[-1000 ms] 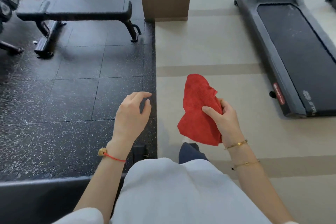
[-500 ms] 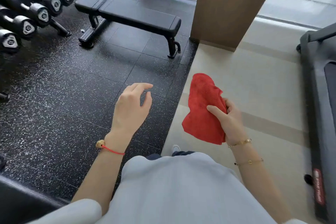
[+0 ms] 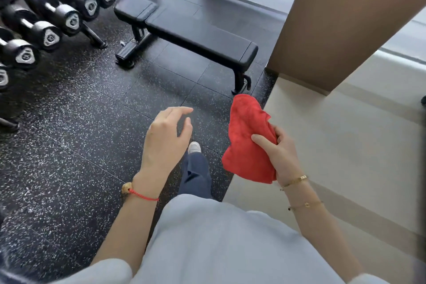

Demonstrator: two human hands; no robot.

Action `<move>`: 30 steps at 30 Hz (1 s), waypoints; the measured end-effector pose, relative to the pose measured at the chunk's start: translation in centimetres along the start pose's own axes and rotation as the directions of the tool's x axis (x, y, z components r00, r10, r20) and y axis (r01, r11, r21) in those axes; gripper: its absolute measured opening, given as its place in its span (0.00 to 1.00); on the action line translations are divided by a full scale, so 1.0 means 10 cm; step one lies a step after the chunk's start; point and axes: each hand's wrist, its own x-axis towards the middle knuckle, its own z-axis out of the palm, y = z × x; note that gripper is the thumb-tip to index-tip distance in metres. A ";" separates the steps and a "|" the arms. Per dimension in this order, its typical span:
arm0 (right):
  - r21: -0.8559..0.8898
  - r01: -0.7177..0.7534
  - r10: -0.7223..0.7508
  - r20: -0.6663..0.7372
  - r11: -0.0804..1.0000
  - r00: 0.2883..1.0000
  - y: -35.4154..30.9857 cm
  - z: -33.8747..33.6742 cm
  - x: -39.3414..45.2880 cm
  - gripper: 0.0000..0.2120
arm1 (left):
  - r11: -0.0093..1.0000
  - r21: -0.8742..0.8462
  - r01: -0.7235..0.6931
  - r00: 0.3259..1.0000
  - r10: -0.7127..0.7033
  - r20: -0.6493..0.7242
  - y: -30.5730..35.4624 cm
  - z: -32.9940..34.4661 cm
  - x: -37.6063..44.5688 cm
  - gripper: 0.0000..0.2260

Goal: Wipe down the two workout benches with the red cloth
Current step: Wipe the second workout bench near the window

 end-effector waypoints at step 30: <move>0.036 -0.054 0.059 -0.165 0.998 0.985 -1.70 1.64 5.05 0.09 | 0.982 0.038 -0.184 0.977 0.178 0.121 -1.01 0.70 5.90 0.11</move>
